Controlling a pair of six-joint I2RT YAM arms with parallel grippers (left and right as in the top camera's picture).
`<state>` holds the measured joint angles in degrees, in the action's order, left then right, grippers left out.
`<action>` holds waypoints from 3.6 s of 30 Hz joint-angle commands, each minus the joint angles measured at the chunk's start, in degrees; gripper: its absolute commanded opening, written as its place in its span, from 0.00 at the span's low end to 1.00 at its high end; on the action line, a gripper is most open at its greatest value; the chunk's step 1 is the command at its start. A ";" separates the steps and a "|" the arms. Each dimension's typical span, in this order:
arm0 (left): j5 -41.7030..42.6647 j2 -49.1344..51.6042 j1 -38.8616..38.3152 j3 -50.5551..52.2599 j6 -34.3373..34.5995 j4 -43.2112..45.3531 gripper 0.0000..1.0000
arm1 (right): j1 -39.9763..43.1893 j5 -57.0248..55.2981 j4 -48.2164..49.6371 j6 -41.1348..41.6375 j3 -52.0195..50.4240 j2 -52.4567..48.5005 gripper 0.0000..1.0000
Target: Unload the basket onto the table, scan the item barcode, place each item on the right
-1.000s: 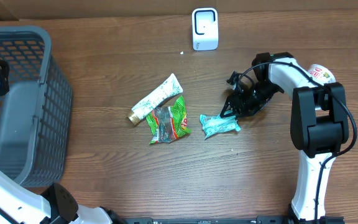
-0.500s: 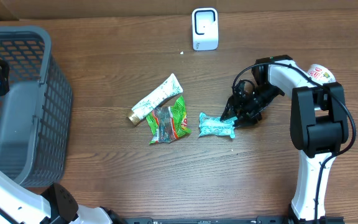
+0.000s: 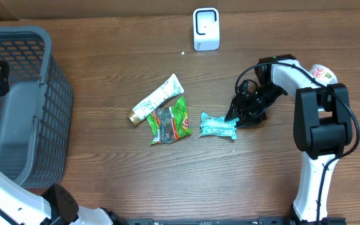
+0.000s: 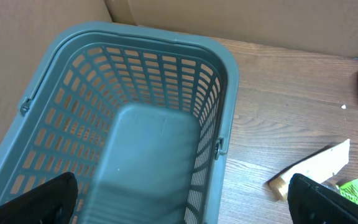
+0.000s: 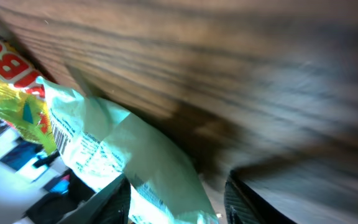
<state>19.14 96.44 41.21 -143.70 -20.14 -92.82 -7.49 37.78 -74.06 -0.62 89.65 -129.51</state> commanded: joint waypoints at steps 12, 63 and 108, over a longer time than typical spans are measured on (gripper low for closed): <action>0.79 0.00 -0.37 0.02 -1.09 0.04 0.99 | -0.22 -14.34 2.95 11.08 -3.30 17.29 0.60; 0.79 0.00 -0.37 0.02 -1.09 0.04 0.99 | -1.51 -10.05 3.56 -3.89 8.41 29.40 0.04; 0.79 0.00 -0.37 0.02 -1.09 0.04 0.99 | -19.04 -75.10 66.62 -54.53 15.43 10.29 0.04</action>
<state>19.16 96.44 41.21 -143.70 -20.14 -92.90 -26.65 -36.95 -10.07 -39.83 103.88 -116.44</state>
